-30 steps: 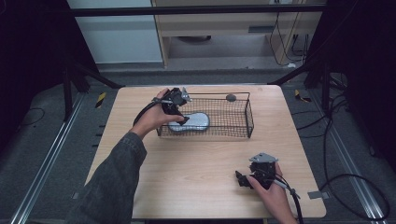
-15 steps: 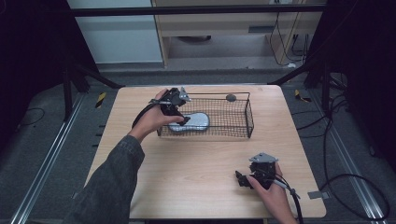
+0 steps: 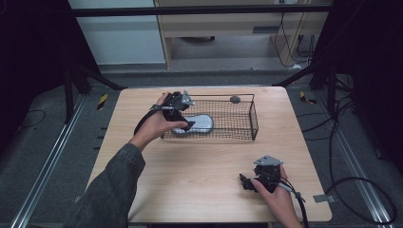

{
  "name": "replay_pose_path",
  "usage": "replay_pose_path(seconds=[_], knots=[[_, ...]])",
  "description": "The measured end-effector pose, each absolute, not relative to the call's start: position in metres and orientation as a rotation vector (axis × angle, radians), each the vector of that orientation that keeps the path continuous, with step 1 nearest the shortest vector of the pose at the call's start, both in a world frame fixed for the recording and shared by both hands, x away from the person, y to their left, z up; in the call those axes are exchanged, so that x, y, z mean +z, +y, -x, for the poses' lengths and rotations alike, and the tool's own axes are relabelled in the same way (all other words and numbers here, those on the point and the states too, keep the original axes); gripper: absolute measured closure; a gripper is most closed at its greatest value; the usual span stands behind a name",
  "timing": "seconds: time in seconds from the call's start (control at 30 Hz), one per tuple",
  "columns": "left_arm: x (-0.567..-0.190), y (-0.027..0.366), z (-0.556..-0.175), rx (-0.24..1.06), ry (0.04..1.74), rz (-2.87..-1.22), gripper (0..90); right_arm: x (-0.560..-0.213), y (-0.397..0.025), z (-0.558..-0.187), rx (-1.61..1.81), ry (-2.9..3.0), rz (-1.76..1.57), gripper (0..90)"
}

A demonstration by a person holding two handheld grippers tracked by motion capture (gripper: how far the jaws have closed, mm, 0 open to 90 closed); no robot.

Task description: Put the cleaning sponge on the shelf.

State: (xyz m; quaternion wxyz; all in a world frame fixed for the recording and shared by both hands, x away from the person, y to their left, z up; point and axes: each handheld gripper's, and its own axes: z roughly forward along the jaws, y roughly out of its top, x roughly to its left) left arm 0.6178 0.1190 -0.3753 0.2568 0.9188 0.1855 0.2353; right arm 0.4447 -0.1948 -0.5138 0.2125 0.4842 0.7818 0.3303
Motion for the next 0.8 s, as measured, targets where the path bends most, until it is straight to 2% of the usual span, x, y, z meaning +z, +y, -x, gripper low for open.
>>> replay_pose_path(seconds=[0.8], knots=[[-0.372, 0.115, -0.58, 0.636, 0.554, -2.434, 3.2, -0.513, -0.194, -0.444, 0.923, 2.166, -1.358, 0.4]])
